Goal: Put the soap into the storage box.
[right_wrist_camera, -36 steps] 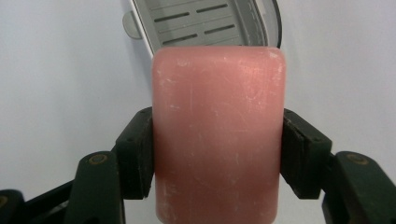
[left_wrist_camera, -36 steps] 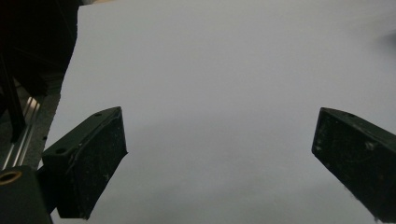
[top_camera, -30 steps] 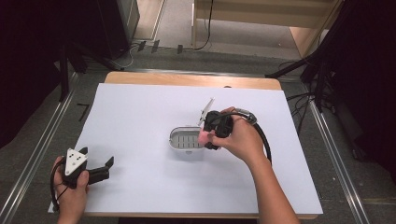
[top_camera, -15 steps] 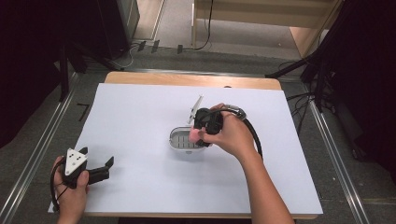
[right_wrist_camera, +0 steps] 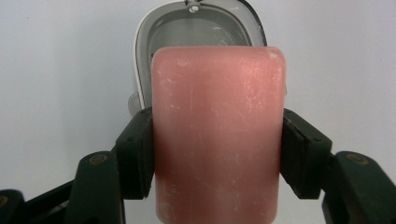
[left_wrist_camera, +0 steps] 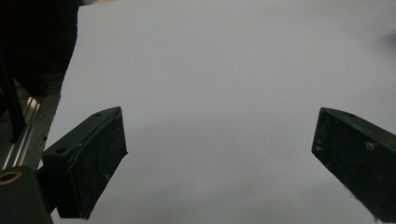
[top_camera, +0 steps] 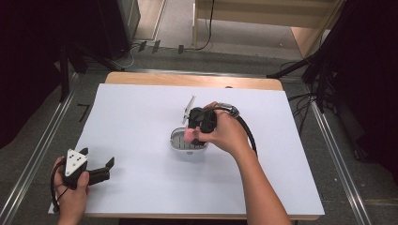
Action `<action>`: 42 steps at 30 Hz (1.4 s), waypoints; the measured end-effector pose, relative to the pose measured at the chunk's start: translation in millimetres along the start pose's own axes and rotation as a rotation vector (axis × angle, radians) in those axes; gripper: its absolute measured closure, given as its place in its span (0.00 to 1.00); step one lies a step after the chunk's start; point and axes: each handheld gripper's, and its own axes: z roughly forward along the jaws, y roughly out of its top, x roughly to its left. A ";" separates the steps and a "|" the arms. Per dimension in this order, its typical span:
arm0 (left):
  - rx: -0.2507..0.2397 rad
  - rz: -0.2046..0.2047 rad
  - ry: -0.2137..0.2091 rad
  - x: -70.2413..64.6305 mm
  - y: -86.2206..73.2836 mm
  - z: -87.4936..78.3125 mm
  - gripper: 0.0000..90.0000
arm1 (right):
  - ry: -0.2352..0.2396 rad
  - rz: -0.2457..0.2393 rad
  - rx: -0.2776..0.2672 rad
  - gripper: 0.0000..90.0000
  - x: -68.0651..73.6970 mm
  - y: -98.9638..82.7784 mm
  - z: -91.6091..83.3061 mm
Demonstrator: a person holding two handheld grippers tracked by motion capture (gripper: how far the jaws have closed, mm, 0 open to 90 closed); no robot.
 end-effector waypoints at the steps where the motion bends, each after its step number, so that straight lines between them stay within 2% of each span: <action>1: 0.001 0.001 0.001 0.0 0.1 -0.1 0.04 | -0.001 -0.012 -0.005 0.43 -0.8 1.4 1.1; 3: 0.000 0.000 0.001 0.0 0.0 -0.1 0.04 | -0.001 -0.029 -0.005 0.43 -1.6 3.9 2.8; 9: -0.002 -0.002 -0.001 0.2 0.0 -0.1 0.04 | 0.012 -0.019 0.008 0.43 -1.1 9.3 5.2; 10: -0.002 -0.002 -0.001 0.2 0.0 -0.1 0.04 | 0.008 -0.037 0.003 0.43 -2.4 10.3 6.3; 13: -0.002 -0.003 -0.001 0.2 0.0 -0.1 0.04 | 0.020 -0.038 0.008 0.43 -1.9 12.3 8.7; 14: -0.002 -0.003 -0.001 0.3 0.0 -0.1 0.04 | 0.017 -0.051 0.005 0.43 -2.6 13.1 9.7; 17: -0.002 -0.005 -0.001 0.2 0.0 -0.1 0.04 | 0.031 -0.045 0.019 0.43 -1.5 14.3 11.9; 20: -0.006 -0.007 -0.002 0.2 -0.1 0.0 0.04 | 0.031 -0.074 0.018 0.43 -3.2 15.3 16.0; 22: -0.006 -0.008 -0.002 0.2 -0.2 -0.1 0.04 | 0.037 -0.057 0.027 0.43 -2.5 15.2 17.6; 29: -0.005 -0.008 -0.003 0.3 -0.1 0.0 0.04 | 0.048 -0.061 0.033 0.43 -3.3 15.2 20.3; 30: -0.005 -0.008 -0.003 0.3 -0.1 0.0 0.04 | 0.044 -0.078 0.026 0.43 -4.5 15.5 21.3; 35: -0.006 -0.008 -0.003 0.2 -0.1 0.0 0.04 | 0.043 -0.065 0.039 0.43 -2.9 15.9 22.7; 42: -0.006 -0.006 -0.002 0.2 -0.2 -0.1 0.04 | 0.041 -0.093 0.031 0.43 -5.2 15.2 24.4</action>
